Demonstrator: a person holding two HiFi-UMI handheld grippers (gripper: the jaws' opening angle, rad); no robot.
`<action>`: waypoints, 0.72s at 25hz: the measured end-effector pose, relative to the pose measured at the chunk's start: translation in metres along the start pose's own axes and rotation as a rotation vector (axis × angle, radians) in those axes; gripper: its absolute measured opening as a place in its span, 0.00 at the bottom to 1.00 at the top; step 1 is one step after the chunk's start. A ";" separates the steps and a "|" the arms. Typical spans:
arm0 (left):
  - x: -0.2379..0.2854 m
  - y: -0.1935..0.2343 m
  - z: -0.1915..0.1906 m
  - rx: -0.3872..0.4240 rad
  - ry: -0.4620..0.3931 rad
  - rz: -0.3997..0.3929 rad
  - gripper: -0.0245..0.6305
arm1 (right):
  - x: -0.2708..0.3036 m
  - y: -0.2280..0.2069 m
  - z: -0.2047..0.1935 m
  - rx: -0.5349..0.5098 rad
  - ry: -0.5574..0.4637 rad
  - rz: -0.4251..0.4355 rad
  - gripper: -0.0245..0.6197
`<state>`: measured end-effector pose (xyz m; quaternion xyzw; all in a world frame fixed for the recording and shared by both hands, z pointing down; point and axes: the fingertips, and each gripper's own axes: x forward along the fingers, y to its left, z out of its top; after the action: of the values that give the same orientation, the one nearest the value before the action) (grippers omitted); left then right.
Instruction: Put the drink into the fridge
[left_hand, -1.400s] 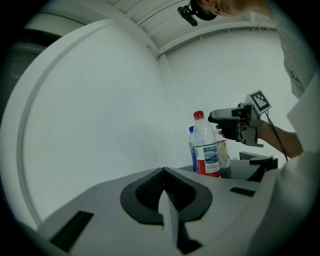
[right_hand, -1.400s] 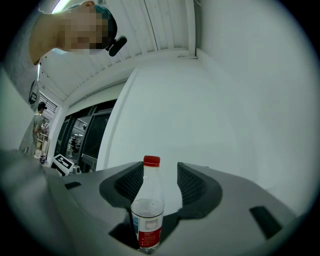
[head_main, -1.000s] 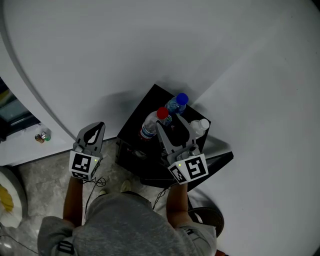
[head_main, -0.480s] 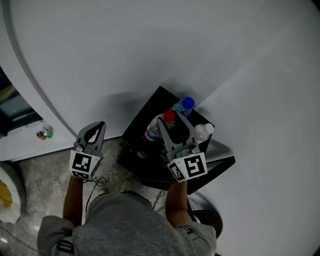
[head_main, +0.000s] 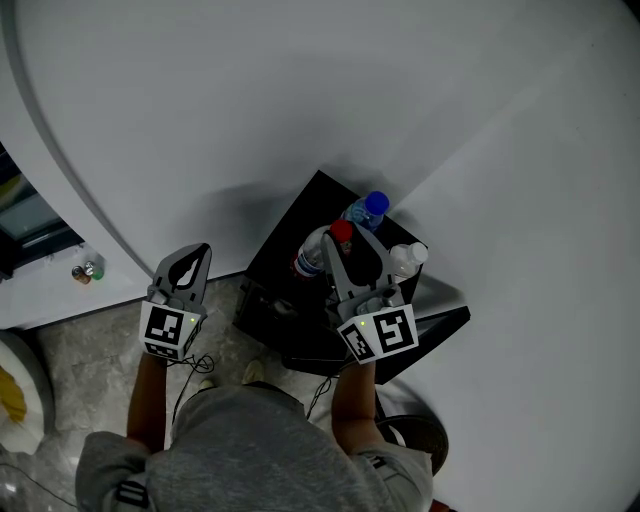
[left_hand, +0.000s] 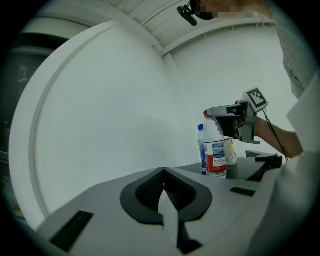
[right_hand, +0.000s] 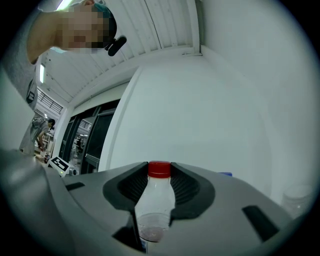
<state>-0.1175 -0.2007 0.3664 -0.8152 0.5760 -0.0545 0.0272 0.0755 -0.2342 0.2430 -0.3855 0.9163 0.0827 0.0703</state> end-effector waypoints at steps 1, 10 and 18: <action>-0.001 0.000 0.001 0.000 -0.003 -0.003 0.04 | 0.000 0.001 0.001 -0.015 0.004 -0.006 0.28; -0.014 0.003 0.008 -0.001 -0.033 -0.048 0.04 | -0.015 0.017 0.028 -0.077 -0.020 -0.072 0.27; -0.027 0.000 0.009 -0.003 -0.041 -0.120 0.04 | -0.037 0.038 0.039 -0.083 -0.011 -0.142 0.27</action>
<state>-0.1252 -0.1755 0.3557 -0.8492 0.5255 -0.0385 0.0345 0.0763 -0.1747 0.2151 -0.4516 0.8821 0.1174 0.0650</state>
